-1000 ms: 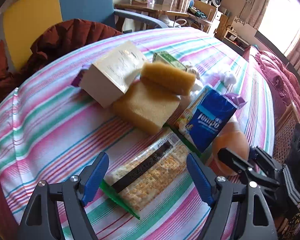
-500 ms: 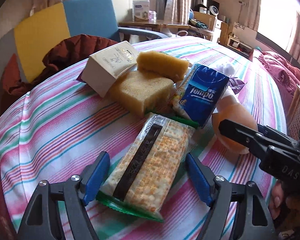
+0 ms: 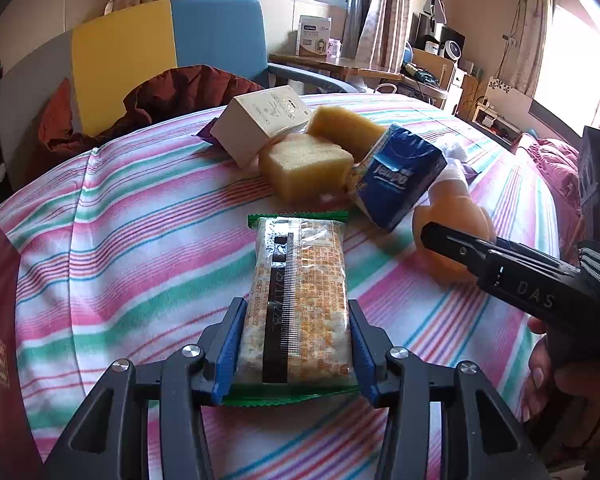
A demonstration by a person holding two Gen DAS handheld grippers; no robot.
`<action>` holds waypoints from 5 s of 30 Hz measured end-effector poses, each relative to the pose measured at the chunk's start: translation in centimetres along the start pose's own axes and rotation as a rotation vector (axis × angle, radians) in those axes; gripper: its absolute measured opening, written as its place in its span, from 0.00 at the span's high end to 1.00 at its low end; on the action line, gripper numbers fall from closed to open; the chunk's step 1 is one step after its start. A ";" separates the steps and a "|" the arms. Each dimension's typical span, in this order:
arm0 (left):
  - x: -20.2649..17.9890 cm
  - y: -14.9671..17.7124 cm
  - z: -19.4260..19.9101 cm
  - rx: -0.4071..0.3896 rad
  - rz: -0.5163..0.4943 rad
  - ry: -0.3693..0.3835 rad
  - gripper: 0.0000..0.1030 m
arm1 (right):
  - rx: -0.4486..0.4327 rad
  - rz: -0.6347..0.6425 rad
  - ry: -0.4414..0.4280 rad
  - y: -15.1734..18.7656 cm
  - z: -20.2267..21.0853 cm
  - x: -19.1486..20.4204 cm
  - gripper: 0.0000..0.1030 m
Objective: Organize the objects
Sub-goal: 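Carry the peach bottle with the right gripper while the left carries the cracker packet to the tray, then open the right gripper over the tray while the left releases the cracker packet inside, then move both grippers back toward the remaining items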
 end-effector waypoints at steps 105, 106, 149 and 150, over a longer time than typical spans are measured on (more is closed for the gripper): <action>26.4 11.3 26.5 -0.326 0.767 -0.497 0.53 | 0.220 0.392 -0.598 7.2 5.1 36.8 0.15; 25.8 10.9 26.1 -0.323 0.751 -0.478 0.53 | 0.214 0.385 -0.587 6.8 5.0 36.2 0.15; 10.8 4.4 17.5 -0.150 0.420 -0.203 0.52 | 0.232 0.274 -0.246 -2.1 0.4 9.5 0.10; 10.6 4.4 17.4 -0.145 0.415 -0.202 0.52 | 0.207 0.287 -0.204 -3.1 0.7 8.6 0.10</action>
Point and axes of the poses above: each gripper's, at about its wrist camera, not at the fingertips, and z roughly against the way its jaws point, x to its left, y to its underside, the point moved 9 cm from there along -z, roughly the way its jaws point, and after that the axes turned 3 degrees about -x, right-handed, at the moved point
